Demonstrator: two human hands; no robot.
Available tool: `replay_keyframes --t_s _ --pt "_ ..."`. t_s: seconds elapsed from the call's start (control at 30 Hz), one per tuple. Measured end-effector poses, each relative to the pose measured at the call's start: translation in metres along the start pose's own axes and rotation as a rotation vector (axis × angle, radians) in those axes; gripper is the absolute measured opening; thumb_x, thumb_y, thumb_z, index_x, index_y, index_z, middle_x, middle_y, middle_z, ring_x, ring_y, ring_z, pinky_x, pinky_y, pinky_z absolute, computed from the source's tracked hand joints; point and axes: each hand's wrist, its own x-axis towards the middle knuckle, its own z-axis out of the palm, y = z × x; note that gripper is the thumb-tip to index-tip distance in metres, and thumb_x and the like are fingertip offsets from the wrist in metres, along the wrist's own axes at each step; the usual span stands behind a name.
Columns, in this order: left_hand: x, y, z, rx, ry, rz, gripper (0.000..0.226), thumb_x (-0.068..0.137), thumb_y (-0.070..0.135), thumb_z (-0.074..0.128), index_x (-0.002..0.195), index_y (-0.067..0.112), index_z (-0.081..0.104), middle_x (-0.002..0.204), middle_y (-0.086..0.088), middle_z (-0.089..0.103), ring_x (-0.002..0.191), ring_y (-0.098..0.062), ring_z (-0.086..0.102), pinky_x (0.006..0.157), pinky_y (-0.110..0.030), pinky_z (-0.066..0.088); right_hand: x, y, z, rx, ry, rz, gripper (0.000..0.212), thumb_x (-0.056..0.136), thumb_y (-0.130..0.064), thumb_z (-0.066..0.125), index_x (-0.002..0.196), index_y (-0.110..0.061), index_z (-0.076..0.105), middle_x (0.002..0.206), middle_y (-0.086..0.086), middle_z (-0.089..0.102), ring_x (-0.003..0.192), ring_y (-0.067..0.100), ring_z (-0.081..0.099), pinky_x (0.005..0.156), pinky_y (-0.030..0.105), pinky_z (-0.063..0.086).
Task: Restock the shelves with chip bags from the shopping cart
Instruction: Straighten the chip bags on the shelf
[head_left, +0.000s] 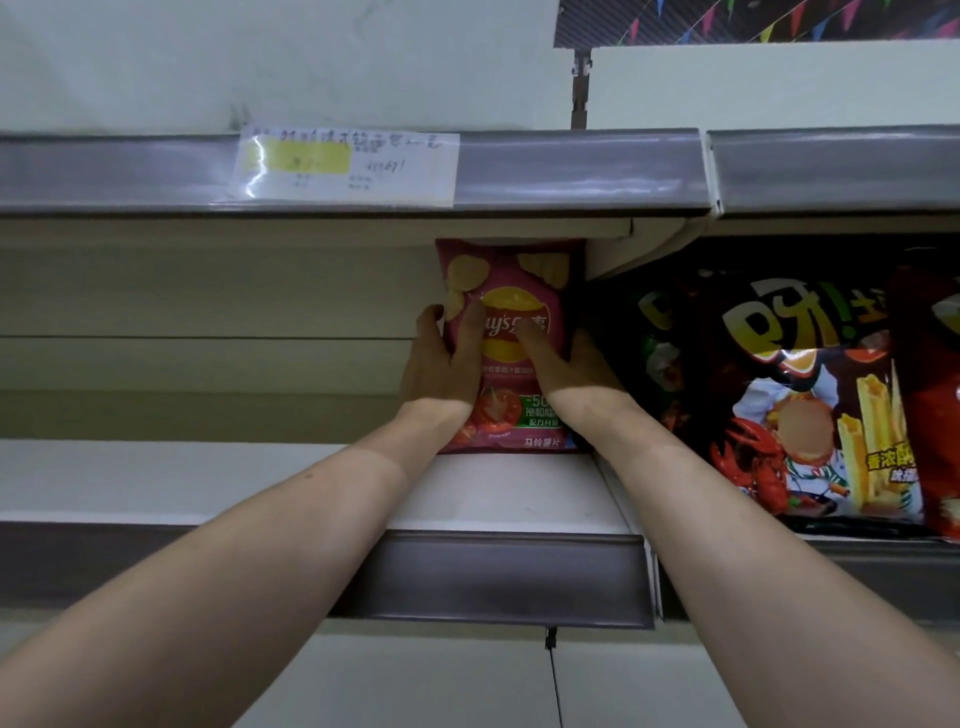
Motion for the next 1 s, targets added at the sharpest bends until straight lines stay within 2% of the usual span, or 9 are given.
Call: replay_keyframes --t_s 0.1,0.23,0.33,0.4,0.47,0.7,0.87,0.93,1.0 --pt "0.000 -0.002 0.002 0.017 -0.023 -0.015 0.071 0.092 0.064 0.041 0.147 0.021 0.030 0.140 -0.012 0.050 0.127 -0.032 0.048 0.101 -0.032 0.036 -0.001 0.002 0.004 -0.012 -0.065 -0.024 0.082 0.088 -0.065 0.048 0.154 -0.025 0.019 0.153 0.005 0.037 0.135 0.029 0.043 0.111 0.046 0.037" --pt "-0.001 0.002 0.000 0.072 0.119 0.091 0.091 0.072 0.074 0.033 0.146 0.021 0.032 0.142 -0.012 0.040 0.126 -0.030 0.046 0.106 -0.043 0.036 -0.002 0.004 0.001 -0.102 0.126 -0.208 0.078 0.092 -0.059 0.048 0.155 -0.027 0.013 0.157 0.003 0.028 0.141 0.027 0.034 0.112 0.048 0.034" --pt "-0.005 0.009 -0.006 0.254 0.294 0.311 0.080 0.077 0.064 0.026 0.142 0.021 0.042 0.137 -0.012 0.043 0.123 -0.030 0.045 0.101 -0.041 0.032 -0.008 0.002 -0.002 -0.258 0.249 -0.435 0.066 0.098 -0.043 0.047 0.153 -0.027 0.016 0.157 0.006 0.023 0.141 0.029 0.030 0.113 0.047 0.033" --pt "-0.005 0.010 -0.007 0.397 0.315 0.490 0.063 0.082 0.050 0.032 0.134 0.020 0.052 0.127 -0.014 0.049 0.115 -0.033 0.048 0.093 -0.039 0.032 -0.009 0.000 0.000 -0.348 0.286 -0.559 0.057 0.098 -0.033 0.048 0.151 -0.028 0.025 0.153 0.010 0.026 0.138 0.031 0.033 0.110 0.047 0.035" --pt "-0.004 0.007 -0.004 0.536 0.284 0.582 0.058 0.083 0.043 0.035 0.131 0.017 0.056 0.120 -0.015 0.052 0.107 -0.035 0.051 0.088 -0.039 0.034 -0.008 0.001 0.002 -0.467 0.268 -0.574 0.057 0.098 -0.032 0.046 0.152 -0.028 0.026 0.154 0.011 0.024 0.138 0.033 0.032 0.110 0.046 0.034" --pt "-0.003 0.001 0.000 0.759 0.267 0.579 0.058 0.085 0.040 0.037 0.131 0.010 0.056 0.108 -0.019 0.058 0.091 -0.037 0.056 0.079 -0.042 0.041 -0.006 -0.001 0.002 -0.625 0.237 -0.512 0.055 0.097 -0.032 0.045 0.150 -0.025 0.031 0.156 0.011 0.021 0.137 0.034 0.029 0.110 0.044 0.032" --pt "-0.013 0.015 -0.009 0.696 0.286 0.527 0.049 0.086 0.038 0.039 0.125 0.016 0.058 0.114 -0.016 0.055 0.099 -0.036 0.054 0.084 -0.041 0.037 -0.019 -0.009 0.005 -0.600 0.306 -0.741 0.049 0.087 -0.030 0.038 0.126 -0.010 0.060 0.135 0.020 0.050 0.116 0.041 0.051 0.094 0.049 0.044" --pt "-0.020 0.020 -0.018 0.667 0.335 0.478 0.043 0.087 0.032 0.046 0.124 0.012 0.058 0.117 -0.018 0.054 0.103 -0.037 0.054 0.085 -0.042 0.036 -0.026 -0.012 0.007 -0.640 0.286 -0.808 0.040 0.087 -0.023 0.049 0.123 -0.010 0.062 0.132 0.021 0.052 0.114 0.042 0.052 0.093 0.049 0.045" --pt "-0.028 0.023 -0.031 0.674 0.340 0.394 0.046 0.086 0.026 0.050 0.129 0.011 0.054 0.123 -0.017 0.050 0.110 -0.036 0.050 0.090 -0.041 0.035 -0.037 -0.017 0.008 -0.717 0.185 -0.806 0.044 0.087 -0.017 0.057 0.131 -0.014 0.056 0.139 0.018 0.046 0.123 0.040 0.045 0.100 0.047 0.041"
